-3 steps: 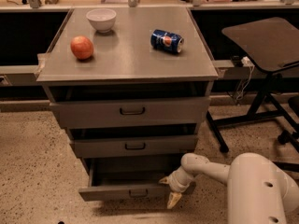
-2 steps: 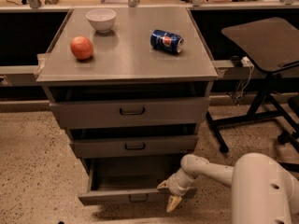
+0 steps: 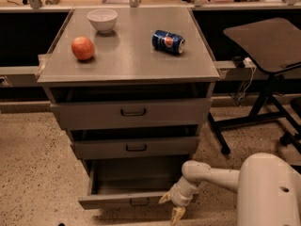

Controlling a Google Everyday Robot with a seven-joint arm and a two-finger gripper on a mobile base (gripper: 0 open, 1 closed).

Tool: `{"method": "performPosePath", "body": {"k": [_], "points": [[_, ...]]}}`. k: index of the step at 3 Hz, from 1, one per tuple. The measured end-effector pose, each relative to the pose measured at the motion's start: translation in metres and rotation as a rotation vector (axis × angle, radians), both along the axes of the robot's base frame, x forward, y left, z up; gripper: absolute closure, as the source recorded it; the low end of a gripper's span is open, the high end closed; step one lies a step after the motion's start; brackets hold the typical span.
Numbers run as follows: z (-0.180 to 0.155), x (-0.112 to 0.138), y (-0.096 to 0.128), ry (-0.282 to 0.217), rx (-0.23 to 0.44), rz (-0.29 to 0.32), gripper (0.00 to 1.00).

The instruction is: Open bottom drawer

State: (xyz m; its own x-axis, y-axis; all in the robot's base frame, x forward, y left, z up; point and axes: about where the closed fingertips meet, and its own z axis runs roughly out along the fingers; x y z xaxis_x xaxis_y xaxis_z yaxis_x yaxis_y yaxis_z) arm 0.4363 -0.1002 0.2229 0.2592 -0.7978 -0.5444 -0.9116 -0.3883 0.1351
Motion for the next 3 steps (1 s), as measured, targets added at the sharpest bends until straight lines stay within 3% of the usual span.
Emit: {"method": "performPosePath", "body": {"k": [1,2,3], "points": [[0.005,-0.012,0.000,0.007,-0.004,-0.007,0.13],[0.019,0.004,-0.002,-0.064,-0.006,-0.069,0.00],[0.023,0.036,-0.008,-0.143,-0.016,-0.167,0.00]]}}
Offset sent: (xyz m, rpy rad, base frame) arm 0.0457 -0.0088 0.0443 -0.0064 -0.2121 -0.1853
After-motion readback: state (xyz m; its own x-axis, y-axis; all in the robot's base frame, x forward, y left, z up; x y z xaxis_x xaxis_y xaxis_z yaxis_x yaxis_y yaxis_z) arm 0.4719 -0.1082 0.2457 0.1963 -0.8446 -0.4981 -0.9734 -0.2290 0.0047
